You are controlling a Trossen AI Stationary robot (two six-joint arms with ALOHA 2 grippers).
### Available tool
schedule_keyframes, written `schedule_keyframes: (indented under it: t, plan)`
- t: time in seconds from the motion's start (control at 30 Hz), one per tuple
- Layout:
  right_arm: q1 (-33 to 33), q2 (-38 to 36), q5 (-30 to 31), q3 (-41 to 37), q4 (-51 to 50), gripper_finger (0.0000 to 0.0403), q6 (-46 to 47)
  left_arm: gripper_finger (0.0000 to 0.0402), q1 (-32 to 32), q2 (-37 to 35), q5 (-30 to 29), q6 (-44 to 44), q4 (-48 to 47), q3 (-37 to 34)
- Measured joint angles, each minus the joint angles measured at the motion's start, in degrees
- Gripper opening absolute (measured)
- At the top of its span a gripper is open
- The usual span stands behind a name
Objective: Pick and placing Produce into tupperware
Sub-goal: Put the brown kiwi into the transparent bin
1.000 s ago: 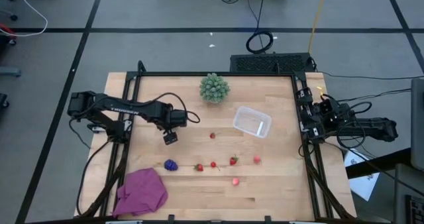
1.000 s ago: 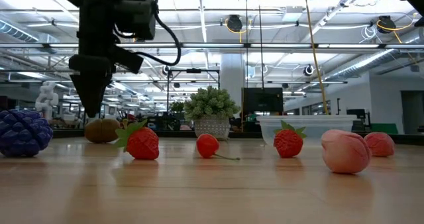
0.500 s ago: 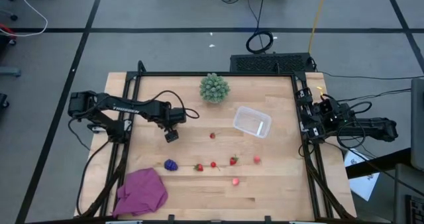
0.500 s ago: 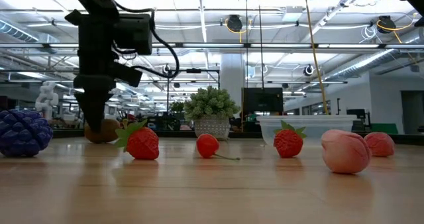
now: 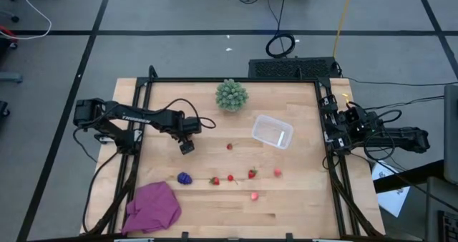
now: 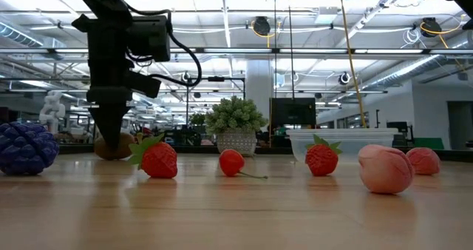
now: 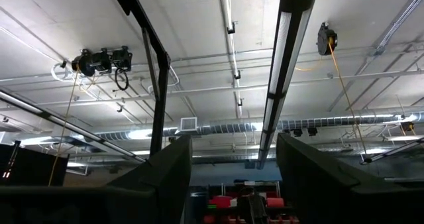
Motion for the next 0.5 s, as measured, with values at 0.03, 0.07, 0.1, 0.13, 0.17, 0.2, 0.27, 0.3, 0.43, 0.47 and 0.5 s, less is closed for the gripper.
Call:
schedule_keyframes:
  t: [0.03,0.07,0.1,0.13,0.17,0.2,0.27,0.3,0.43,0.47,0.5]
  plan:
    - [0.0,-0.01,0.0,0.0,-0.01,0.0208,0.0,0.0354,0.0,-0.02,0.0,0.0,0.0,0.0]
    - [0.0,0.0,0.0,0.0,-0.01,0.0208,0.0,0.0342,0.0,-0.02,0.0,0.0,0.0,0.0]
    - [0.0,0.0,0.0,0.0,-0.01,0.0208,0.0,0.0331,-0.01,-0.01,0.0,0.0,0.0,0.0]
    - [0.0,0.01,0.0,0.0,-0.01,0.0208,0.0,0.0319,0.0,0.0,0.0,0.0,0.0,0.0]
    - [0.0,0.01,0.0,0.0,0.01,0.0208,0.0,0.0307,0.0,-0.02,0.0,0.0,0.0,0.0]
    - [0.0,0.01,0.0,0.0,-0.01,0.0208,0.0,0.0296,0.0,-0.02,0.0,0.01,0.0,0.0]
    - [0.0,0.01,0.0,0.0,-0.01,0.0208,0.0,0.0275,0.0,-0.02,0.0,0.0,0.0,0.0]
    - [0.0,0.0,0.0,0.0,-0.01,0.0208,0.0,0.0265,0.0,-0.01,0.0,0.0,0.0,0.0]
    - [0.0,0.01,0.0,0.0,-0.01,0.0208,0.0,0.0237,-0.02,-0.02,0.0,0.87,0.09,0.02]
    - [0.0,-0.01,0.0,0.0,-0.01,0.0208,0.0,0.0233,-0.02,-0.04,-0.02,1.19,0.1,0.02]
    - [0.0,-0.01,0.0,0.0,-0.01,0.0208,0.0,0.0231,-0.02,-0.04,-0.02,1.3,0.13,0.02]
